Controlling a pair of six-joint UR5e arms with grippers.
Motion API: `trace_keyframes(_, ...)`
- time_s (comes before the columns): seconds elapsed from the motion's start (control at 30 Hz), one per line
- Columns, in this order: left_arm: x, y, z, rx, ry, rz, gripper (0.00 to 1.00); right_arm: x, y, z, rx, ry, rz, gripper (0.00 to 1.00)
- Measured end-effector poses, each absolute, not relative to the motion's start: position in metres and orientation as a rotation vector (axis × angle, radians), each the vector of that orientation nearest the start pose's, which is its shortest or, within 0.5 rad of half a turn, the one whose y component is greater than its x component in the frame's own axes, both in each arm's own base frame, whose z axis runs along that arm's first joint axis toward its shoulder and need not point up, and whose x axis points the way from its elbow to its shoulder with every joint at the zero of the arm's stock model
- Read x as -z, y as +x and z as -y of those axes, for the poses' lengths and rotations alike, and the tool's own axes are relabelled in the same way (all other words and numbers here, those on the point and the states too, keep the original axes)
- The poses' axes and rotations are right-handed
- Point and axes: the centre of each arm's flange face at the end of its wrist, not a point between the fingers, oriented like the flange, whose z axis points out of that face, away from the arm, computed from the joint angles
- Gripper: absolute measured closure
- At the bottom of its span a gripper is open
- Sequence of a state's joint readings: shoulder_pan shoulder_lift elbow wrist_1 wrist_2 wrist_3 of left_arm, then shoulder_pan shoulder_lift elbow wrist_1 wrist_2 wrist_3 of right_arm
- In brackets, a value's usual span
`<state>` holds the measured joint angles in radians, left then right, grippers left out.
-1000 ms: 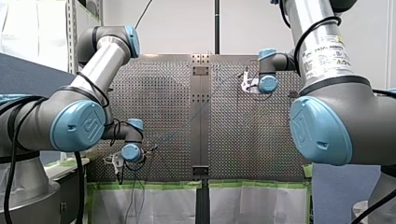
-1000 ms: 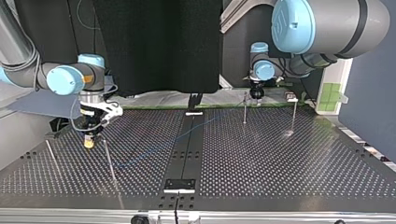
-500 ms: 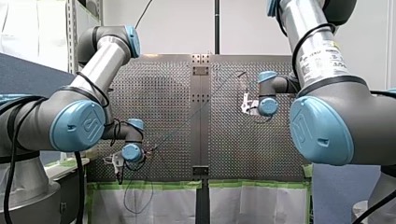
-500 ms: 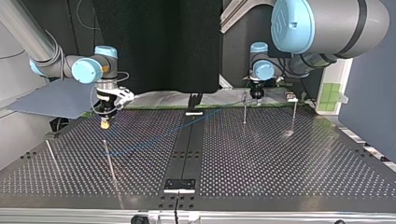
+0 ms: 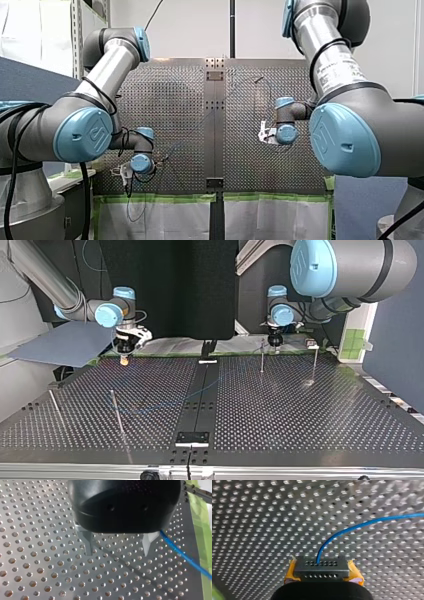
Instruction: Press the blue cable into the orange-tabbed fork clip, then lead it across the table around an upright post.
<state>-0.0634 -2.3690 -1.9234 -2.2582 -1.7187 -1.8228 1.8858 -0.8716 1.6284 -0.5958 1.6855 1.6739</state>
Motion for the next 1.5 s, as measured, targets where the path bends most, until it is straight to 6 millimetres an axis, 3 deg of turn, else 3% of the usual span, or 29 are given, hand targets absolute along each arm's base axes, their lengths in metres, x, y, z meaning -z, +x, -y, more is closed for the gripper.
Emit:
trace_keyframes(0.83, 0.021, 0.524, 0.153, 0.088, -0.275, -1.816, 0.03, 0.031, 0.307, 0.555, -1.200, 1.526, 1.373, 1.00)
trace_keyframes(1.27, 0.021, 0.524, 0.153, 0.088, -0.275, -1.816, 0.03, 0.052, 0.292, 0.559, -1.181, 1.505, 1.390, 1.00)
trace_keyframes(1.5, 0.021, 0.524, 0.153, 0.088, -0.274, -1.816, 0.03, 0.085, 0.283, 0.555, -1.158, 1.511, 1.410, 1.00)
